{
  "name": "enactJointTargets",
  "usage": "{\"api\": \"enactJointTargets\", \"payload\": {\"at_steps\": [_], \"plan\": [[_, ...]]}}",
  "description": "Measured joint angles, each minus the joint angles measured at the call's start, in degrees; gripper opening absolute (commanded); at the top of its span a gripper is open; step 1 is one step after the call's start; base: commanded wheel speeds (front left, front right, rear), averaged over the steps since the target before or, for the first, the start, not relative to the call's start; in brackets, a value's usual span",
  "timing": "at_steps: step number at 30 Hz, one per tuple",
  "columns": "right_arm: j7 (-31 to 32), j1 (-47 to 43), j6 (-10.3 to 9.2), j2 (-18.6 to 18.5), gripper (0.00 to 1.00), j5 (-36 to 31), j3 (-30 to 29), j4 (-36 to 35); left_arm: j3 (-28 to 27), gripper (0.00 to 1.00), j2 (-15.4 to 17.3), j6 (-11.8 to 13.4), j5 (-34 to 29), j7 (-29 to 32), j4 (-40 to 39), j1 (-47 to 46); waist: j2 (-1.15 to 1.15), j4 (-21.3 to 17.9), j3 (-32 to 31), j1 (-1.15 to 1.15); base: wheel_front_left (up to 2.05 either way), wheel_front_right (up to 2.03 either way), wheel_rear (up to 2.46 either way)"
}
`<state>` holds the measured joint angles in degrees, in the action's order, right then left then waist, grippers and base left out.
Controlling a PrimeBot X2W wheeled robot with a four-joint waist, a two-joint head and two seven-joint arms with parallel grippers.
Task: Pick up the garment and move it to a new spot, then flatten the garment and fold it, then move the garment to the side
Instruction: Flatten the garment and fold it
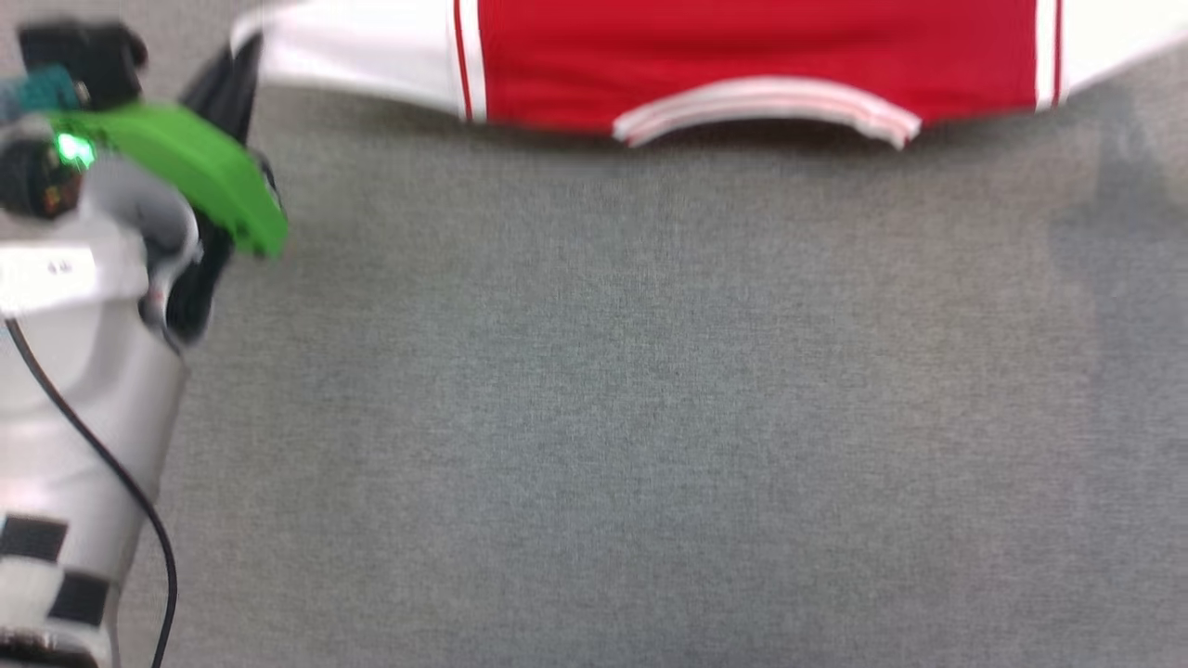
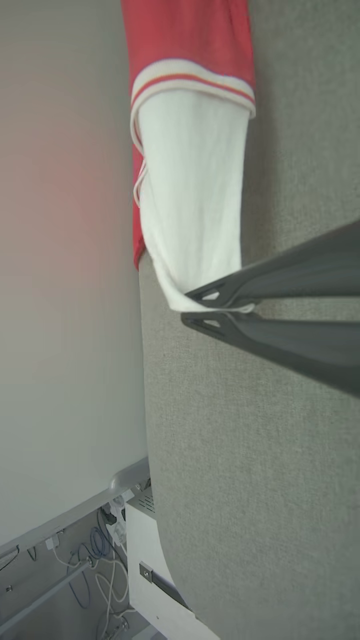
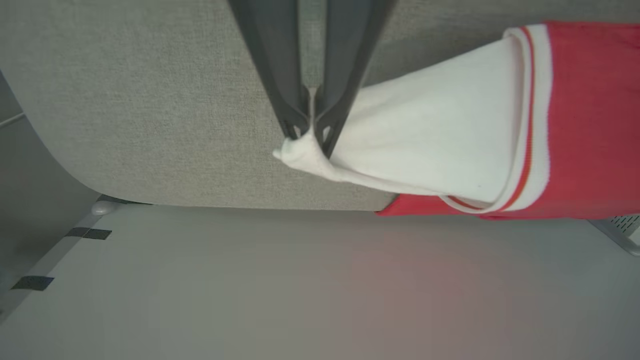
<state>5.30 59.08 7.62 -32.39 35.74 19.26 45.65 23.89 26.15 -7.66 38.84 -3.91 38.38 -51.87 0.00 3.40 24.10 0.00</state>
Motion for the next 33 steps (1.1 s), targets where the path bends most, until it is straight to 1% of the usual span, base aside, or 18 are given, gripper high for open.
{"api": "enactJointTargets", "payload": {"at_steps": [8, 12, 16, 22, 24, 29, 31, 33], "plan": [[4.6, -13.3, 0.09, -1.3, 0.00, 5.2, 0.2, -3.7, 1.2, 0.00, 2.2, -0.1, 3.4, 5.1, -4.8, 12.8, 0.00, 0.0, -8.0, 0.00, 0.00, 0.00, 0.00], [7.3, -19.7, 0.09, -2.4, 0.00, 6.7, -0.5, -6.0, 1.7, 0.00, 3.8, 0.0, 6.5, 9.3, -9.9, 20.4, 0.00, 0.0, -11.7, 0.00, 0.00, 0.00, 0.00], [10.6, -25.8, 0.10, -3.0, 0.00, 8.1, -1.9, -9.0, 1.5, 0.00, 6.3, 2.0, 8.2, 12.0, -16.4, 27.5, 0.00, -0.2, -14.9, 0.00, 0.00, 0.00, 0.00], [16.9, -34.8, 0.16, -4.4, 0.00, 9.6, -6.3, -15.6, 0.5, 0.00, 9.7, 6.0, 11.7, 16.4, -27.0, 37.8, 0.00, -0.4, -18.4, -0.01, 0.00, 0.00, 0.00], [19.8, -38.4, 0.16, -4.5, 0.00, 9.9, -8.6, -18.3, -0.1, 0.00, 11.1, 7.6, 13.0, 17.6, -30.5, 40.9, 0.00, -0.4, -19.3, 0.00, 0.00, 0.00, 0.00], [26.6, -47.2, 0.16, -4.2, 0.00, 9.7, -15.0, -25.2, -0.5, 0.00, 13.6, 10.3, 15.2, 20.6, -37.8, 47.8, 0.00, 0.0, -20.7, 0.00, 0.00, 0.00, 0.00], [29.9, -50.9, 0.15, -3.3, 0.00, 9.0, -18.3, -28.4, -0.7, 0.00, 14.4, 11.5, 16.2, 21.3, -40.3, 50.3, 0.00, 0.1, -21.0, 0.00, 0.00, 0.00, 0.00], [32.7, -53.8, 0.15, -1.9, 0.00, 8.0, -21.5, -31.1, -0.9, 0.00, 14.9, 12.2, 17.1, 21.8, -42.2, 51.9, 0.00, 0.2, -20.9, 0.00, 0.00, 0.00, 0.00]]}}
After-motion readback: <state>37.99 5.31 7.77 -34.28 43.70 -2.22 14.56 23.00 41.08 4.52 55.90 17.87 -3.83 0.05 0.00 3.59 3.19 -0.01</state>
